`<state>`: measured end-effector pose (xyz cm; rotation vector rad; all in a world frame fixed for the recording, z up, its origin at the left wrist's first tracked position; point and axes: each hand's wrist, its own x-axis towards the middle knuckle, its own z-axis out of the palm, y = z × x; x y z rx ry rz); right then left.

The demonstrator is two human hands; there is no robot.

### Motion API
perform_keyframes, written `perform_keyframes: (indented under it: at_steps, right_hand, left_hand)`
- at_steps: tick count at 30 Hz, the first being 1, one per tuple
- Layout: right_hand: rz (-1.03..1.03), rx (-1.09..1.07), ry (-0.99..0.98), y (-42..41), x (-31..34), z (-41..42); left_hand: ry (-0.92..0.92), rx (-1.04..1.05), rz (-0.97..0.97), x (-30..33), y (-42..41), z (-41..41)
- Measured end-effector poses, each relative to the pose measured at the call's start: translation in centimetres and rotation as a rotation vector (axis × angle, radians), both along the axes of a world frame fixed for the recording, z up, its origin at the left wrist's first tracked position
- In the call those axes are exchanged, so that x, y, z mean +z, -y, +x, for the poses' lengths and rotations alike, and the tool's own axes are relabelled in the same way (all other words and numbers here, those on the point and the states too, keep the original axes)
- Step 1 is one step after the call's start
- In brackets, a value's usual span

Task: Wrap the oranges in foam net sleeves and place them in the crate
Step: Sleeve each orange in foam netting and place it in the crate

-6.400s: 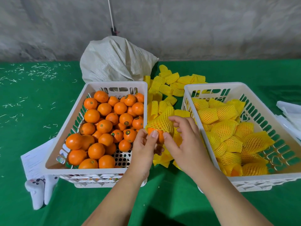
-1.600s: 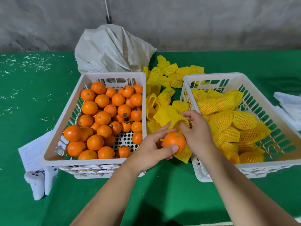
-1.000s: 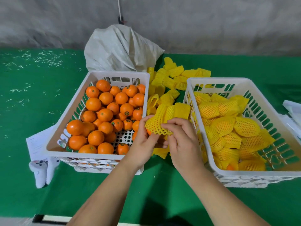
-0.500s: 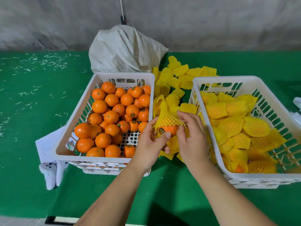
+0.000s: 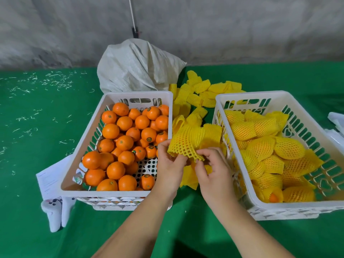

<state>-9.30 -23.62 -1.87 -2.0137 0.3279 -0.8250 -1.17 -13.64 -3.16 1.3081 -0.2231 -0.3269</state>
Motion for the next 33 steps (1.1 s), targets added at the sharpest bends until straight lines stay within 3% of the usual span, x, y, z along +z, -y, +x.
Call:
perform_keyframes:
  at_steps: [7,13,18,21,23,33]
  right_hand:
    - [-0.026,0.036,-0.037,1.5,0.4,0.8]
    - [-0.132,0.154,-0.031,2.5,-0.3,0.5]
    - [0.504,0.351,-0.137,2.8,-0.1,0.2]
    - [0.707,0.546,-0.240,3.3,0.6,0.7]
    - [0.679,0.585,-0.297,3.3,0.7,0.9]
    - [0.428,0.371,-0.425,4.0,-0.2,0.6]
  left_hand:
    - [0.126,-0.253,0.088,-0.6,-1.2,0.6]
    - [0.165,-0.077,0.068,-0.7,-0.8,-0.3]
    - [0.275,-0.060,0.197,-0.8,-0.7,-0.4]
    - [0.330,-0.069,0.270,-0.7,-0.4,-0.5]
    - [0.340,-0.073,0.316,-0.9,-0.3,-0.5]
    - [0.361,-0.192,0.405,-1.2,-0.3,-0.6]
